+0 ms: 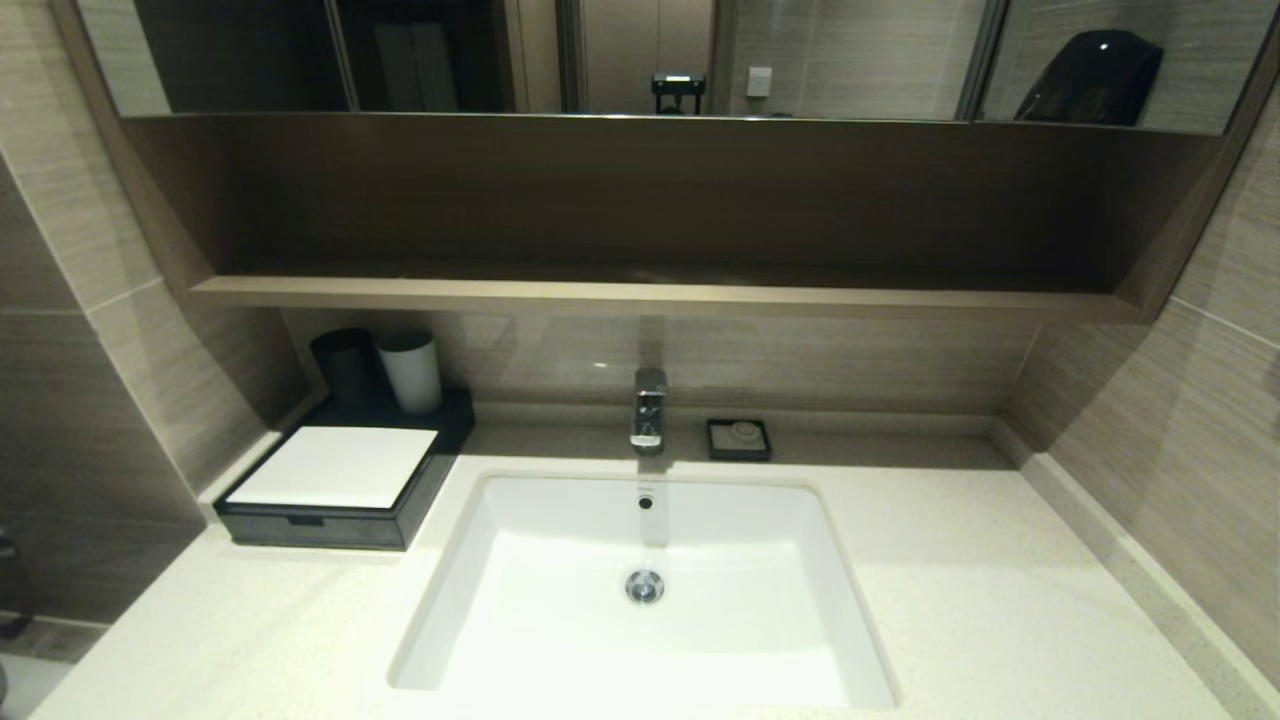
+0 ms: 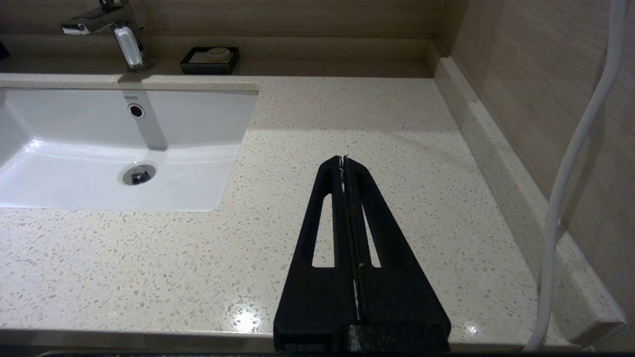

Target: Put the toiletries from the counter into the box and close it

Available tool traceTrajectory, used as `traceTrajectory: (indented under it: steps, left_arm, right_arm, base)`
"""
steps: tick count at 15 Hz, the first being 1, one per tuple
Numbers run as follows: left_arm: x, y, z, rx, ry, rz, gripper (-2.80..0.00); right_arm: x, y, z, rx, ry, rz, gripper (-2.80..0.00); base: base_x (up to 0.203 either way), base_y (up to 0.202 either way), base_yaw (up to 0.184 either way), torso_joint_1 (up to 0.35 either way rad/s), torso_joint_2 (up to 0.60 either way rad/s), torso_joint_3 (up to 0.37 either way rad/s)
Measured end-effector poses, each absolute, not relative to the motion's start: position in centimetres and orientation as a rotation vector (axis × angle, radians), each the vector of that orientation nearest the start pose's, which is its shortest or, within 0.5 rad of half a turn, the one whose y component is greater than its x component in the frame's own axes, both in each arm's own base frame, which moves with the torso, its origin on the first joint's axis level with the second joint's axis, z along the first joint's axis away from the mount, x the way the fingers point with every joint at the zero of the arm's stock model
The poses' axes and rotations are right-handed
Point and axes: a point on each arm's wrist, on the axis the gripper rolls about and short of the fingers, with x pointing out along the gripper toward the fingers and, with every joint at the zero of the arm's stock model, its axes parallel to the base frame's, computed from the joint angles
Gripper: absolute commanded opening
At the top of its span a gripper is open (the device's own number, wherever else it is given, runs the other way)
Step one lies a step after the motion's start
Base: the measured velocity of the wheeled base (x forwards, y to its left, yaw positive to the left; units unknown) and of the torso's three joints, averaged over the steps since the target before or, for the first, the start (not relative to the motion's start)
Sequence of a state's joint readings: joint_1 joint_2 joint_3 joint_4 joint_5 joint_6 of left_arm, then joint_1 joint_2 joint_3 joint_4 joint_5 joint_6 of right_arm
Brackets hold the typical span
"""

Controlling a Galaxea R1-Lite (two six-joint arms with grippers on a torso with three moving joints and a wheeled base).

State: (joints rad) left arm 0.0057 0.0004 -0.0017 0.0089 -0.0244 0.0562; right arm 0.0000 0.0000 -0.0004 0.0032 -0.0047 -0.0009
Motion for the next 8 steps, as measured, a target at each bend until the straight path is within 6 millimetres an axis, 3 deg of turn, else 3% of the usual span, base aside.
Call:
traceTrajectory:
  steps: [8]
  left_arm:
    - [-2.29,-0.07,7.5,0.056,0.007,-0.018,-2.8]
  right_arm:
    - [-2.29,-0.01,7.54,-0.002,0.002,-0.004,-2.8]
  base:
    - [0.0,0.0,0.0,0.0,0.0,0.0]
